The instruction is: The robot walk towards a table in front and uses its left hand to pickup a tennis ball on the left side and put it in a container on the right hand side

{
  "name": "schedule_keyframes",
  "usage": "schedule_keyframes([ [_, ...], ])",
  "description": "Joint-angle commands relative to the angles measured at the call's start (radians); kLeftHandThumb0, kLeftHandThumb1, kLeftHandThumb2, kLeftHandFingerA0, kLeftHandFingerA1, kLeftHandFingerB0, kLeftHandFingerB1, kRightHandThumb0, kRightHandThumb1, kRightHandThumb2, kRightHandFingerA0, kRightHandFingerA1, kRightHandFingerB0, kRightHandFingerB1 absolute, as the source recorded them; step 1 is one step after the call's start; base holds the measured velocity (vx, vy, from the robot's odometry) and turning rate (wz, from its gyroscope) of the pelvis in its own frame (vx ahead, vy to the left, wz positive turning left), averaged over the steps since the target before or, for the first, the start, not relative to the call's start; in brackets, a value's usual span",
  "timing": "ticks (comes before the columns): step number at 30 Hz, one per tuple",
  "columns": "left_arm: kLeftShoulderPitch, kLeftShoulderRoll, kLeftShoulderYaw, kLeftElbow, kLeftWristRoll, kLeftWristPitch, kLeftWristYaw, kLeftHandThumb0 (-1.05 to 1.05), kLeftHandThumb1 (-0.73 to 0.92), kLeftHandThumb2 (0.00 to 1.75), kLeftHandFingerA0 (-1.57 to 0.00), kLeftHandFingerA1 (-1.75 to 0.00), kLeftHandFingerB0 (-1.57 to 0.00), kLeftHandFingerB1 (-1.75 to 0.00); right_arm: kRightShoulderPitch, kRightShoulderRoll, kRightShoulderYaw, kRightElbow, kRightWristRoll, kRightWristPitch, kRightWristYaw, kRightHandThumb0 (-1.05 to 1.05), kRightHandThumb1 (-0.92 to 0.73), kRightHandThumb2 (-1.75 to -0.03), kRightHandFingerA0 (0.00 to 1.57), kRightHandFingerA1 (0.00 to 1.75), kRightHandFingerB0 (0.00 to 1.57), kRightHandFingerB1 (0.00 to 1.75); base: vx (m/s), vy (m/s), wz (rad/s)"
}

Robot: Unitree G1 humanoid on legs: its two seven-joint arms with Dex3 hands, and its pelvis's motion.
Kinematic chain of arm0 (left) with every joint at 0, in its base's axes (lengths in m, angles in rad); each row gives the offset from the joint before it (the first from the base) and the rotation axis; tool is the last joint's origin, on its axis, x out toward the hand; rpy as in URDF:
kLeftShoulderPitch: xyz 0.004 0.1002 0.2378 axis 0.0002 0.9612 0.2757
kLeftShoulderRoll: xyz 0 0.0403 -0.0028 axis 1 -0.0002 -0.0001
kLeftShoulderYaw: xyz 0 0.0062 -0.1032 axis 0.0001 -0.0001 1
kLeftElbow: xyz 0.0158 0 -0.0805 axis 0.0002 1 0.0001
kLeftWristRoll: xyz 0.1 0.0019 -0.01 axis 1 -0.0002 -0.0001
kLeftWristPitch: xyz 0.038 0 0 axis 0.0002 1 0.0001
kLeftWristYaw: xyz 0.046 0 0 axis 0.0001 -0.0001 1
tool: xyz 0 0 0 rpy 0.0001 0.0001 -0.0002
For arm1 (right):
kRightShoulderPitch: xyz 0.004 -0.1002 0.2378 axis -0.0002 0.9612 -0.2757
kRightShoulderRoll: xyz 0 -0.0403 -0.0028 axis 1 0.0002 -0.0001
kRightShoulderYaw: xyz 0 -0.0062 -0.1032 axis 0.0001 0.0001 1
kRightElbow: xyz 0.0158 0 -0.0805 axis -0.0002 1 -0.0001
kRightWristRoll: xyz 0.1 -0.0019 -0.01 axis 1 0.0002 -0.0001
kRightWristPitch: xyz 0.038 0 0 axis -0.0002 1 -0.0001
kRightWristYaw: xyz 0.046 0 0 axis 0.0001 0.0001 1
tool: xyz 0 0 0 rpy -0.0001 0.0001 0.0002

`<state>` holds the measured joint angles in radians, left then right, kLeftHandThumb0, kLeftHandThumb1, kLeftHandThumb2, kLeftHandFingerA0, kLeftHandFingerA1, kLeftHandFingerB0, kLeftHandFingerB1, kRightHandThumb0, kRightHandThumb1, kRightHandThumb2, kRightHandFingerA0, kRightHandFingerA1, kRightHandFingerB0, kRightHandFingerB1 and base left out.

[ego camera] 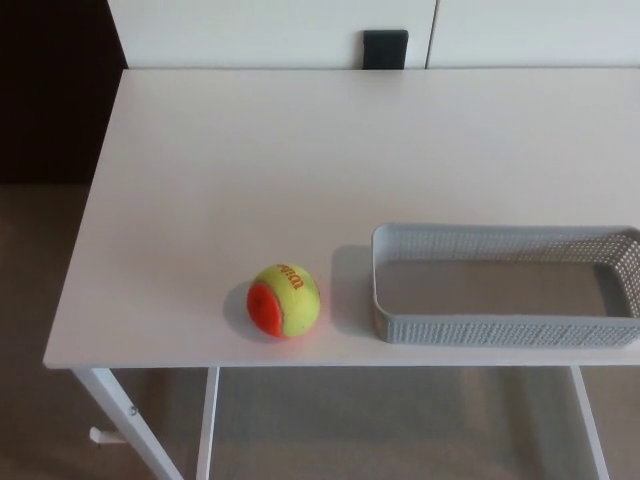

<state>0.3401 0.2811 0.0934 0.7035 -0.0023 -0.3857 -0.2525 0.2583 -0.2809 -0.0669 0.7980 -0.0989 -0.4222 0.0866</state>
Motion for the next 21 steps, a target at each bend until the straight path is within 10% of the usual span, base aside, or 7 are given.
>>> schedule_keyframes([
  [1,0.223,0.085,-0.114,-0.439,0.021,-0.104,-0.162,-0.36,0.52,0.55,-0.46,-0.67,-0.36,-0.48,-0.016,-0.025,-0.002,0.011,0.004,0.003,0.015,-0.1,-0.47,-0.53,0.69,0.49,0.57,0.45,0.0,0.0,0.0],
  [3,0.315,0.132,-0.153,-0.668,-0.124,-0.157,-0.283,-0.43,0.37,0.75,-0.42,-0.69,-0.31,-0.54,-0.024,-0.022,0.003,0.01,0.001,0.023,0.014,-0.1,-0.48,-0.53,0.69,0.49,0.56,0.45,0.0,0.0,0.0],
  [10,0.486,0.236,-0.092,-1.412,-0.292,-0.176,-0.233,-0.33,0.47,0.55,-0.23,-0.47,-0.16,-0.33,-0.03,-0.018,0.003,0.006,0.004,0.039,0.008,-0.13,-0.48,-0.55,0.67,0.5,0.55,0.45,0.0,0.0,0.0],
  [21,0.133,0.305,0.145,-1.605,-0.526,0.045,-0.09,-0.35,0.47,0.62,-0.13,-0.38,-0.05,-0.26,-0.03,-0.029,0.016,-0.002,-0.013,0.058,0.011,-0.13,-0.49,-0.54,0.65,0.46,0.57,0.43,0.0,0.0,0.0],
])
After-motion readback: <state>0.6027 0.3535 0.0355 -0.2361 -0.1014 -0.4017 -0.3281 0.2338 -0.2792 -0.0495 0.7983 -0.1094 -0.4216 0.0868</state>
